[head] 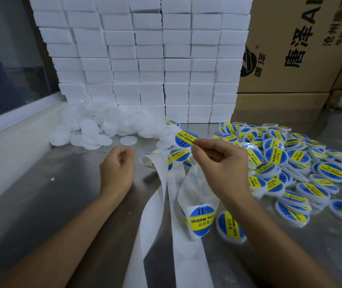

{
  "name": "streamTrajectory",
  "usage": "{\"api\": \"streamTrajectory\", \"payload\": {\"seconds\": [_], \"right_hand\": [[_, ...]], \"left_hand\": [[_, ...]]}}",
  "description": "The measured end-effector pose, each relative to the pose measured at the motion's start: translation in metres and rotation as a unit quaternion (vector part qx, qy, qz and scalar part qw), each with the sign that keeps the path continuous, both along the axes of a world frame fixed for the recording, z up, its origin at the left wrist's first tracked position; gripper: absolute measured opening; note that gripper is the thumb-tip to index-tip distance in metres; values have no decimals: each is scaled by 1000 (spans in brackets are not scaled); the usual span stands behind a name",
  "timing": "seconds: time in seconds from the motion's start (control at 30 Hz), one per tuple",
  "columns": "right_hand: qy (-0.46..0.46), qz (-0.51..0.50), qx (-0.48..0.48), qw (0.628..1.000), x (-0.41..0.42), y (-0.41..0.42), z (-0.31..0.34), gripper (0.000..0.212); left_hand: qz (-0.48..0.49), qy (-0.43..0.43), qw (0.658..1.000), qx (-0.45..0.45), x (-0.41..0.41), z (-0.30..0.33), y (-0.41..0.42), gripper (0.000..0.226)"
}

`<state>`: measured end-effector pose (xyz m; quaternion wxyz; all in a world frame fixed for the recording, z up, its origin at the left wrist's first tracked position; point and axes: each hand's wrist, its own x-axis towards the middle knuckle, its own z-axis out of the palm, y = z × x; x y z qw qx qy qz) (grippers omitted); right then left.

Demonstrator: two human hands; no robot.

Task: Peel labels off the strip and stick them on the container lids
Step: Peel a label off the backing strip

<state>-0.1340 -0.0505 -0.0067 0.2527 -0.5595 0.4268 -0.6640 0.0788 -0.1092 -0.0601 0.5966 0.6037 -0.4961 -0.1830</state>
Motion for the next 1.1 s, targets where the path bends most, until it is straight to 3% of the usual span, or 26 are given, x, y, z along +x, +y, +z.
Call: {"api": "streamTrajectory", "payload": {"seconds": [0.13,0.23,0.33,0.47,0.63,0.83,1.0,1.1], "right_hand": [[6,-2,1,1000,2,-1,-3,15],[28,-7,-6,1000,1,-4,-6,18],[33,-10,-7,999,-1,-6,-8,26],[34,-16,-11,999,-3,-8,-8,20],[16,-18,-19,1000,-4,-8,-7,17],[27,4,1,1000,-1,-4,-5,10],[62,-3,13,998,1,0,-5,11],[67,-8,21,998,2,1,-4,6]], "left_hand": [[33,-144,988,34,16,5,-37,6],[2,-306,947,98,25,6,-65,34],[-17,-393,904,170,30,8,-86,49],[6,-461,861,217,27,7,-99,23],[37,-420,892,163,23,10,-96,10],[30,-411,899,146,11,9,-62,8],[54,-228,968,89,3,4,-29,15],[64,-131,989,8,0,7,-2,8]]}}
